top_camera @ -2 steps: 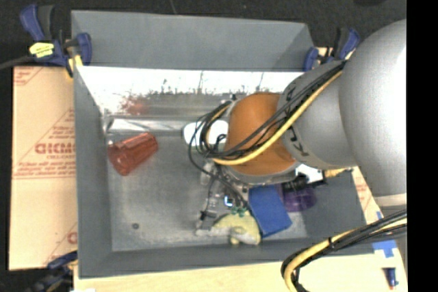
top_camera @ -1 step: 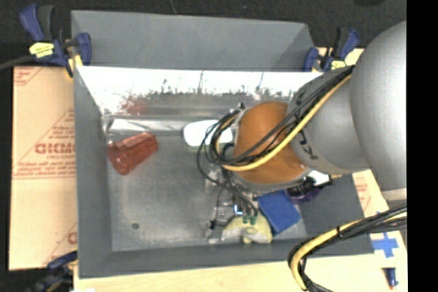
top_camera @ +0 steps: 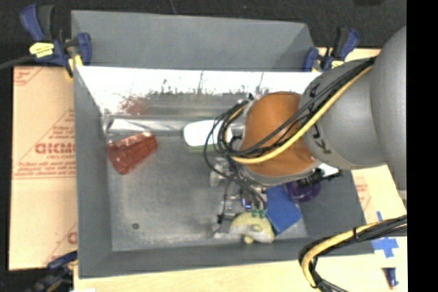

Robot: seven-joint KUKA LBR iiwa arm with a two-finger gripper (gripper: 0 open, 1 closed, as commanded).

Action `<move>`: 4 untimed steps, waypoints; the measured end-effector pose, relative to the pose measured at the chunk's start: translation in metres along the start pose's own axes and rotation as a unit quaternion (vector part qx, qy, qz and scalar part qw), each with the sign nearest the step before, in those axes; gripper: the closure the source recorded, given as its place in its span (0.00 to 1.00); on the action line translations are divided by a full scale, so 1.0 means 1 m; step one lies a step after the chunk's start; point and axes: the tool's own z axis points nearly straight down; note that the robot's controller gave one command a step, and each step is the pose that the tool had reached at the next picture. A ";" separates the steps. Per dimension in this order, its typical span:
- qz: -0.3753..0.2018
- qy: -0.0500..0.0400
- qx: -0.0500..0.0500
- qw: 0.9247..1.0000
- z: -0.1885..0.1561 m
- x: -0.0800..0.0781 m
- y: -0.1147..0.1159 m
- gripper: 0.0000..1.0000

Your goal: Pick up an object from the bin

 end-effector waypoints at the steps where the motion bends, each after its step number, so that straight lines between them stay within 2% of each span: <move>1: 0.015 0.003 -0.001 1.000 0.012 0.006 -0.051 0.00; 2: -0.002 0.003 -0.001 1.000 -0.053 0.010 -0.049 0.00; 3: -0.016 0.000 0.002 1.000 -0.114 -0.026 -0.106 0.00; 4: -0.016 0.003 -0.001 1.000 -0.178 0.001 -0.158 0.00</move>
Offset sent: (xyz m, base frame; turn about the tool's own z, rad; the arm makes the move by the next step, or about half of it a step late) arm -0.0162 -0.0449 0.0788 -0.0170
